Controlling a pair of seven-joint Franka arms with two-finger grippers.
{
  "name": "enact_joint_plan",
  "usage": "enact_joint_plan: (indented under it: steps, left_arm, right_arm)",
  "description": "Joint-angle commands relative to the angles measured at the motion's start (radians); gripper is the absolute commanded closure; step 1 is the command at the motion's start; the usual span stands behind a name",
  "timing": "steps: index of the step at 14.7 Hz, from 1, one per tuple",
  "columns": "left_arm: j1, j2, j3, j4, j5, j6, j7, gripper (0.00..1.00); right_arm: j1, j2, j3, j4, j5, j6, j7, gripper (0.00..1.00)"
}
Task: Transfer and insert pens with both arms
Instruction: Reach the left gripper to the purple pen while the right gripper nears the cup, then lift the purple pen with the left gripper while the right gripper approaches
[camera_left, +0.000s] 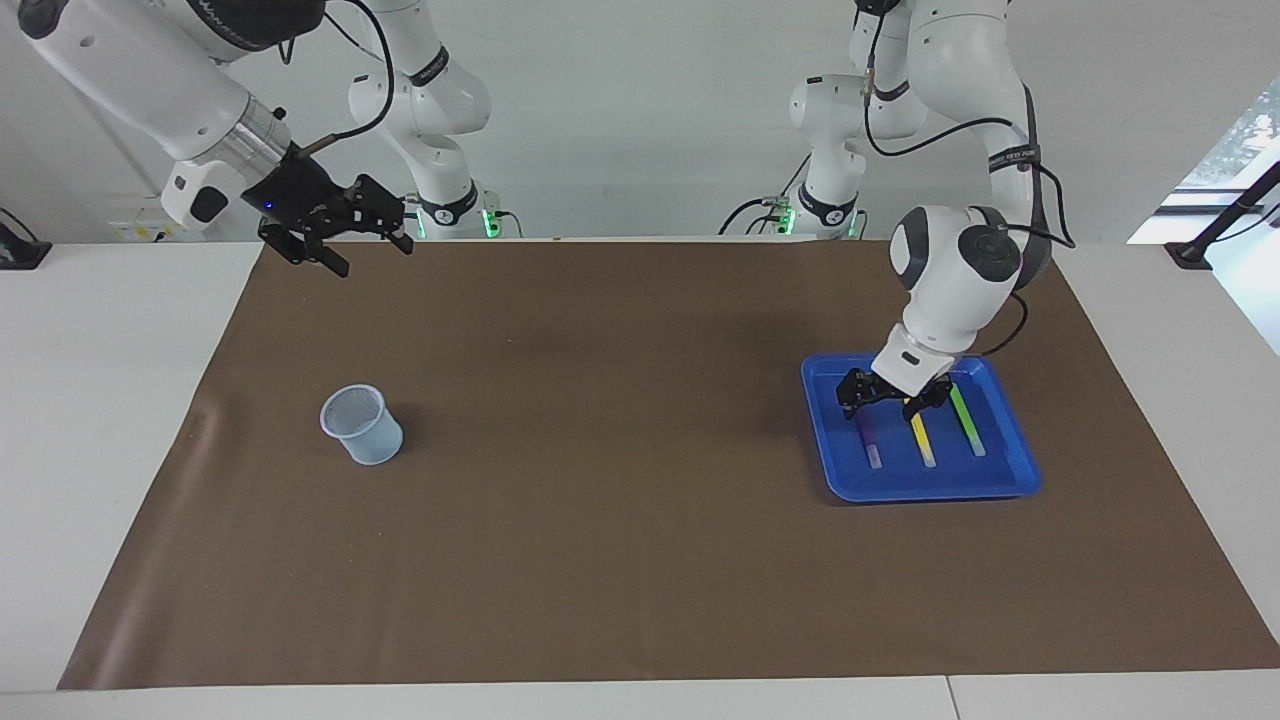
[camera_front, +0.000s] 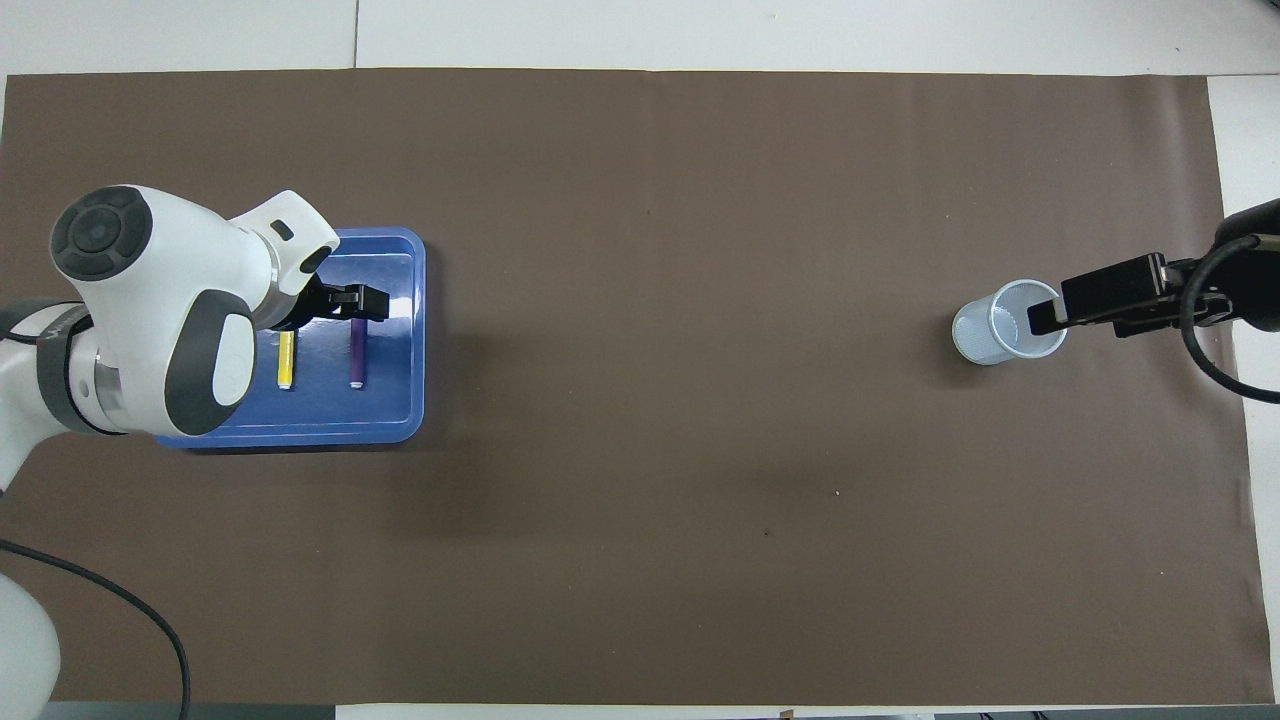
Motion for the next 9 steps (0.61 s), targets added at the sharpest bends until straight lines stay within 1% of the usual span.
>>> enact_joint_plan:
  steps: [1,2,3,4,5,6,7,9]
  left_arm:
    - [-0.010,0.011,0.012,-0.009,0.053,0.020,-0.020,0.10]
    - [-0.009,0.008,0.012,-0.011,0.073,0.009,-0.020,0.10]
    - [-0.009,0.008,0.013,-0.014,0.073,0.008,-0.020,0.15]
    - [-0.009,0.008,0.012,-0.014,0.073,0.003,-0.022,0.29]
    - [-0.009,0.006,0.012,-0.015,0.073,-0.005,-0.023,0.54]
    - [-0.009,0.005,0.012,-0.015,0.073,-0.006,-0.025,0.84]
    - [-0.009,0.005,0.012,-0.015,0.073,-0.005,-0.025,1.00]
    - [-0.007,0.005,0.012,-0.015,0.073,-0.006,-0.025,1.00]
  right_arm:
    - [-0.008,-0.052,0.004,-0.086,0.073,0.032,0.006,0.00]
    - [-0.015,-0.066,0.004,-0.117,0.098,0.049,0.006,0.00]
    - [-0.016,-0.077,0.004,-0.138,0.113,0.063,0.006,0.00]
    - [-0.016,-0.080,0.004,-0.145,0.124,0.066,0.006,0.00]
    - [-0.016,-0.080,0.004,-0.146,0.126,0.070,0.006,0.00]
    - [-0.010,-0.082,0.004,-0.152,0.127,0.084,0.009,0.00]
    - [-0.008,-0.085,0.006,-0.166,0.130,0.106,0.020,0.00]
    - [-0.008,-0.100,0.004,-0.197,0.175,0.120,0.031,0.00]
